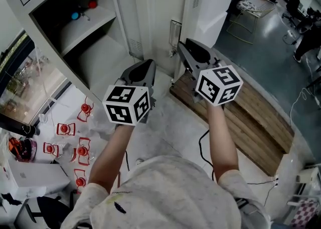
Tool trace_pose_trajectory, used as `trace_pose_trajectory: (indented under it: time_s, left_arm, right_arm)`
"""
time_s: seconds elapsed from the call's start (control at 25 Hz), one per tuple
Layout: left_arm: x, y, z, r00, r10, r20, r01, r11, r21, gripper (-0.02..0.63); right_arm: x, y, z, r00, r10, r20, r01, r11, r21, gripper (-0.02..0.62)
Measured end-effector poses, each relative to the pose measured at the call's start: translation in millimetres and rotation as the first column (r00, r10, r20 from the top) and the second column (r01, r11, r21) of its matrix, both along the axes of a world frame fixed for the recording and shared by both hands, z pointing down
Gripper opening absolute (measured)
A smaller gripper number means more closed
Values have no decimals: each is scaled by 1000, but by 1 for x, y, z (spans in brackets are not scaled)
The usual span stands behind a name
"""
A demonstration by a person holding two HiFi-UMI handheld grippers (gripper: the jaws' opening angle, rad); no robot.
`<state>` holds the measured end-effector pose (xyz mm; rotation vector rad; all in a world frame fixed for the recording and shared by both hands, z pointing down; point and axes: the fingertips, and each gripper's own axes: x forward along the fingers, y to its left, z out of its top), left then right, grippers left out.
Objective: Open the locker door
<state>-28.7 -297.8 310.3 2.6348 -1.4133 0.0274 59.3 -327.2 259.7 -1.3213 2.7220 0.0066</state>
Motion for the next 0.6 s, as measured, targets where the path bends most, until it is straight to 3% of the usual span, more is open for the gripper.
trace_pose_trajectory:
  time_s: [0.6]
  left_arm:
    - [11,-8,1,1000,16,13,-16,1000,2,7]
  right_arm:
    - [27,-31,0,994,97,50,-95,994,-54,91]
